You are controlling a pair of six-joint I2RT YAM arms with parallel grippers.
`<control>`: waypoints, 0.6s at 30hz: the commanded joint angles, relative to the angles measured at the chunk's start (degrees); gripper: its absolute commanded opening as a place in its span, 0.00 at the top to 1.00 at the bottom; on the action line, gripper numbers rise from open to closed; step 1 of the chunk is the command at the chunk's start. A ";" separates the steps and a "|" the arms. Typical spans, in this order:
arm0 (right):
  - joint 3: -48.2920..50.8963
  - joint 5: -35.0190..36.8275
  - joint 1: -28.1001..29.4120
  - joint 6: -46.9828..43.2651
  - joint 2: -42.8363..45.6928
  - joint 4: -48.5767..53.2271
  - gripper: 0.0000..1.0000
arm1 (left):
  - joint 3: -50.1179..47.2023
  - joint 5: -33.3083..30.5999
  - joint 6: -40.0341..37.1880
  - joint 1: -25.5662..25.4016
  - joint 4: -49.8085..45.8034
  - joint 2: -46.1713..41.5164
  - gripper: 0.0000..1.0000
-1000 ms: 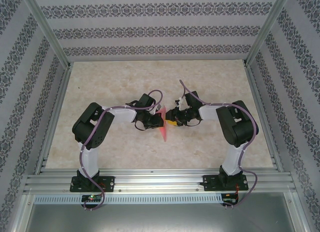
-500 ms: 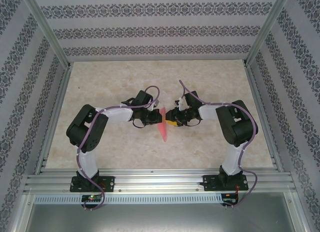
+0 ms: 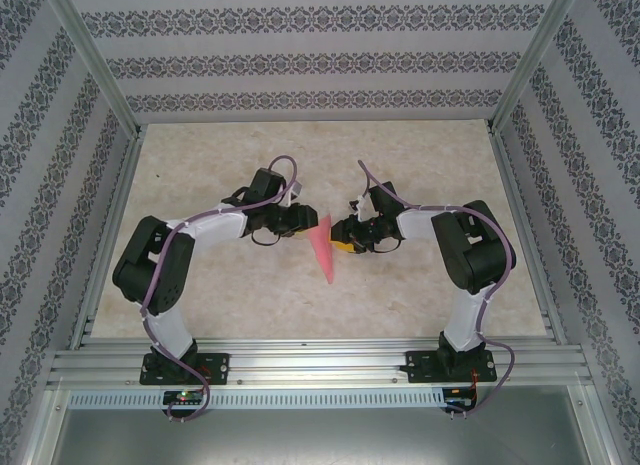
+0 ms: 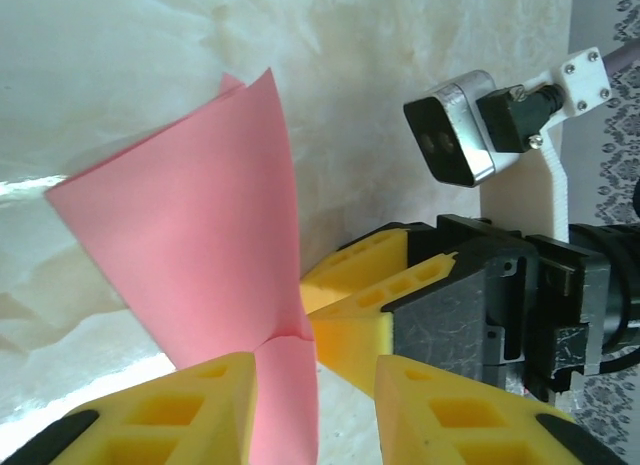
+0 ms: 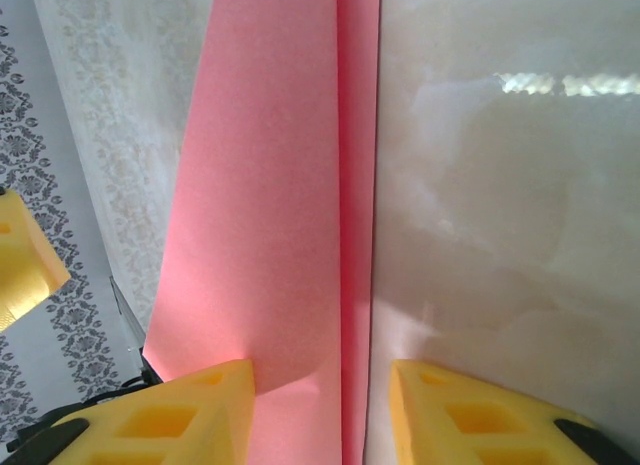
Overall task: Fold a paper plane with a square sheet of paper (fold left side to right side)
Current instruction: Fold the wing for the fifth time at the center of the table.
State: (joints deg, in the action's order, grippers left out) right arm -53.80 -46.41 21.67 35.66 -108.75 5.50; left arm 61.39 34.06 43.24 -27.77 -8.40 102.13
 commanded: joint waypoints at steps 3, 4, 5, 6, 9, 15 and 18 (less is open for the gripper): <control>-0.82 1.41 1.00 -2.00 -1.97 0.96 0.59 | 2.08 4.43 2.46 0.06 3.92 3.65 0.62; -0.81 1.41 1.02 -2.07 -1.91 1.09 0.59 | 2.45 4.71 2.56 0.00 4.05 4.18 0.62; -0.82 1.41 1.00 -2.16 -1.91 1.17 0.59 | 2.75 4.89 2.62 -0.02 4.05 4.76 0.62; -0.81 1.41 1.11 -2.10 -1.88 1.23 0.59 | 3.01 4.94 2.63 -0.07 3.92 5.11 0.62; -0.93 1.41 1.09 -2.18 -1.91 1.44 0.59 | 3.73 5.19 2.89 -0.27 4.11 6.38 0.62; -1.04 1.44 1.29 -2.44 -1.89 1.78 0.59 | 4.77 5.74 3.56 -1.31 5.06 8.07 0.62; -1.01 1.42 1.27 -2.56 -1.99 1.81 0.59 | 5.23 5.53 3.52 -1.75 4.93 8.86 0.63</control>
State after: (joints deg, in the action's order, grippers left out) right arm -54.35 -46.41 21.78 34.54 -108.92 6.52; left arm 65.14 38.65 46.02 -28.69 -5.56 110.02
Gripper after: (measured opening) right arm 0.412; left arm 0.375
